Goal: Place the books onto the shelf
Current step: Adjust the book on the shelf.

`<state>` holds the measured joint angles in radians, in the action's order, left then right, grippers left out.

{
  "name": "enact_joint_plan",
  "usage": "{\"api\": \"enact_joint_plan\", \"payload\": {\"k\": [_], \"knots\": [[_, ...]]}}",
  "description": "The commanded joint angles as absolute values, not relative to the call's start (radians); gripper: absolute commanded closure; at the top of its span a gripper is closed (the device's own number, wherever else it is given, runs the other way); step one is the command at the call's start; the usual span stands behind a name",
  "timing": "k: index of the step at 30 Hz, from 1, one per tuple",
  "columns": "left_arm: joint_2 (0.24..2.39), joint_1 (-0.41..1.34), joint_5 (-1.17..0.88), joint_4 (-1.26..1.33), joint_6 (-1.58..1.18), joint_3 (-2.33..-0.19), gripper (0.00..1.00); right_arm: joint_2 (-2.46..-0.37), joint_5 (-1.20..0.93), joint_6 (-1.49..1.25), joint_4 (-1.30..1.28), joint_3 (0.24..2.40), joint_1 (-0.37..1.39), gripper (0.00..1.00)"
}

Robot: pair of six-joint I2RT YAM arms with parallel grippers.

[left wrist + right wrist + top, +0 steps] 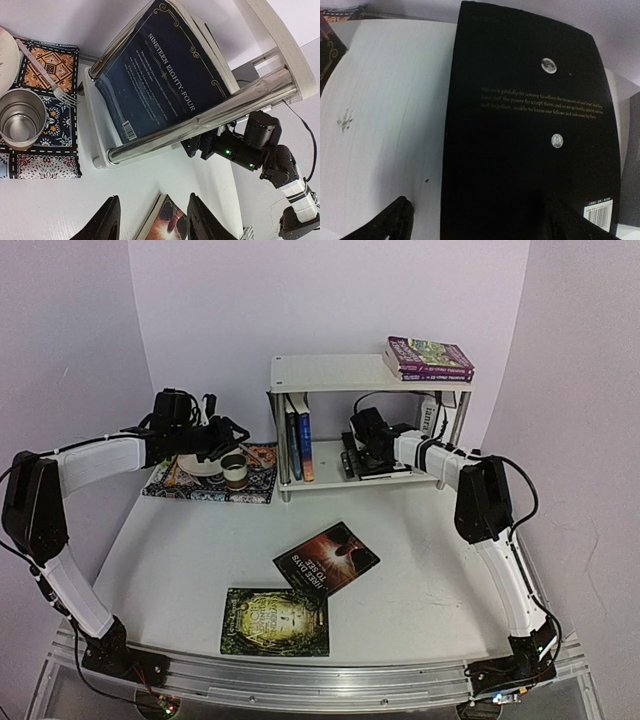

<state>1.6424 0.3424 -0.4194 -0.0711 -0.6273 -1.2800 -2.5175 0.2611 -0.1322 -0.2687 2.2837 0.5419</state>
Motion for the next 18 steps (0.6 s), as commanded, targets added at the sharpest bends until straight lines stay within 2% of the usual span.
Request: {"api": "enact_joint_plan", "payload": {"k": [1,7,14,18], "knots": [[1.583,0.345,-0.426,-0.053,-0.618,-1.273,0.54,-2.545,0.323,-0.050,-0.301,2.331,0.555,0.15],[1.580,0.347,-0.427,-0.060,-0.624,-1.271,0.54,-2.498,0.335,-0.014,-0.301,2.258,0.560,0.38],[1.577,0.347,-0.424,-0.066,-0.623,-1.279,0.54,-2.470,0.406,0.081,-0.298,2.249,0.590,0.52],[1.571,0.347,-0.422,-0.067,-0.622,-1.275,0.54,-2.472,0.483,0.164,-0.298,2.261,0.611,0.64]]}}
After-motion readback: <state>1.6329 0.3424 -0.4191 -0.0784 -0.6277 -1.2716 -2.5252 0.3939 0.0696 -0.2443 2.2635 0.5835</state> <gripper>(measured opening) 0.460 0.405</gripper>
